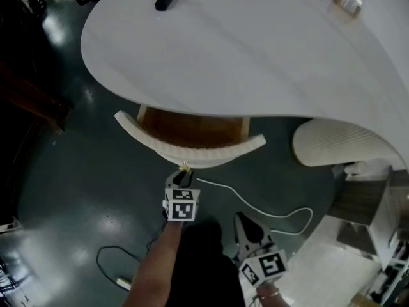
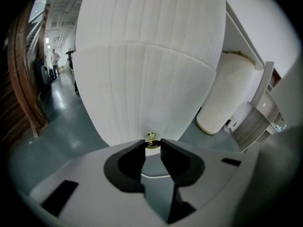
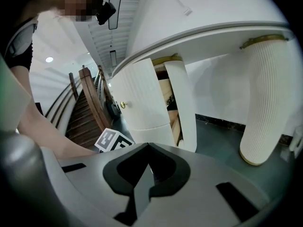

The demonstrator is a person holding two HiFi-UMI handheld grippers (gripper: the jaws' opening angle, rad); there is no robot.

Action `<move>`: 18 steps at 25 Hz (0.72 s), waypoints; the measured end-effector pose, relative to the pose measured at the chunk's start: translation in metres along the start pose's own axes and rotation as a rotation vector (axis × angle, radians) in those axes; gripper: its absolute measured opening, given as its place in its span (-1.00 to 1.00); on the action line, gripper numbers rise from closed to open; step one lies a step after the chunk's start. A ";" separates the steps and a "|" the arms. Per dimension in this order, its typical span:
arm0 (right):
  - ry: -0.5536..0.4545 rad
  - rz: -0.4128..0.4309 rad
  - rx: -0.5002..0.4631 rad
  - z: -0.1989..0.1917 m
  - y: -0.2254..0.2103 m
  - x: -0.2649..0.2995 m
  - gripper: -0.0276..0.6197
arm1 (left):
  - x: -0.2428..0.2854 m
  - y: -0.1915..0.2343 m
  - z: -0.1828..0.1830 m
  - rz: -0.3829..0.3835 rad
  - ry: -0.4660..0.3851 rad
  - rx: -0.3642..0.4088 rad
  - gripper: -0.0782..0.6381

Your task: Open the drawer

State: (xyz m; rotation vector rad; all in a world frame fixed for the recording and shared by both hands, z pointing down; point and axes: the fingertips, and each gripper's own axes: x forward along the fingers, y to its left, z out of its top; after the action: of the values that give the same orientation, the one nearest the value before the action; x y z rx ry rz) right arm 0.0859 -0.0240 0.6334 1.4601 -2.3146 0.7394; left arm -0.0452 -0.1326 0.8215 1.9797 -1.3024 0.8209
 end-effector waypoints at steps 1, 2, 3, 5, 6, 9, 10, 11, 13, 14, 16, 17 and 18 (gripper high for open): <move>0.002 -0.001 -0.002 -0.001 0.001 -0.002 -0.91 | -0.002 0.000 -0.002 0.001 0.004 -0.001 -0.50; 0.003 -0.001 -0.003 -0.002 0.002 -0.003 -0.91 | -0.003 -0.001 -0.005 0.002 0.007 -0.003 -0.50; 0.004 -0.003 -0.003 -0.002 0.002 -0.004 -0.91 | -0.005 -0.001 -0.008 0.003 0.010 -0.004 -0.50; 0.005 -0.005 -0.003 -0.003 0.003 -0.007 -0.91 | -0.008 -0.002 -0.013 0.003 0.017 -0.006 -0.50; 0.006 -0.005 -0.003 -0.003 0.004 -0.008 -0.91 | -0.009 -0.003 -0.015 0.004 0.021 -0.006 -0.50; -0.003 -0.002 -0.006 -0.003 0.006 -0.011 -0.91 | -0.014 -0.004 -0.021 0.007 0.032 -0.009 -0.50; -0.006 -0.002 -0.004 -0.003 0.006 -0.013 -0.91 | -0.015 -0.005 -0.023 0.007 0.036 -0.010 -0.50; -0.008 -0.002 0.000 -0.003 0.007 -0.014 -0.91 | -0.017 -0.005 -0.025 0.006 0.040 -0.012 -0.50; -0.010 -0.001 0.007 -0.003 0.008 -0.017 -0.91 | -0.019 -0.005 -0.028 0.008 0.048 -0.016 -0.50; -0.011 0.000 0.007 -0.003 0.009 -0.018 -0.91 | -0.020 -0.005 -0.029 0.010 0.052 -0.019 -0.50; -0.004 0.001 0.002 -0.004 0.009 -0.020 -0.91 | -0.021 -0.005 -0.032 0.011 0.058 -0.023 -0.50; 0.001 0.000 -0.001 -0.005 0.008 -0.022 -0.91 | -0.022 -0.006 -0.033 0.010 0.060 -0.025 -0.50; 0.006 -0.002 -0.005 -0.006 0.007 -0.023 -0.91 | -0.023 -0.006 -0.035 0.010 0.062 -0.025 -0.50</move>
State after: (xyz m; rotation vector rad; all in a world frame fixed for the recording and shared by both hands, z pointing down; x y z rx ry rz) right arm 0.0893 -0.0004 0.6247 1.4556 -2.3084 0.7368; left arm -0.0520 -0.0910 0.8243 1.9148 -1.2814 0.8594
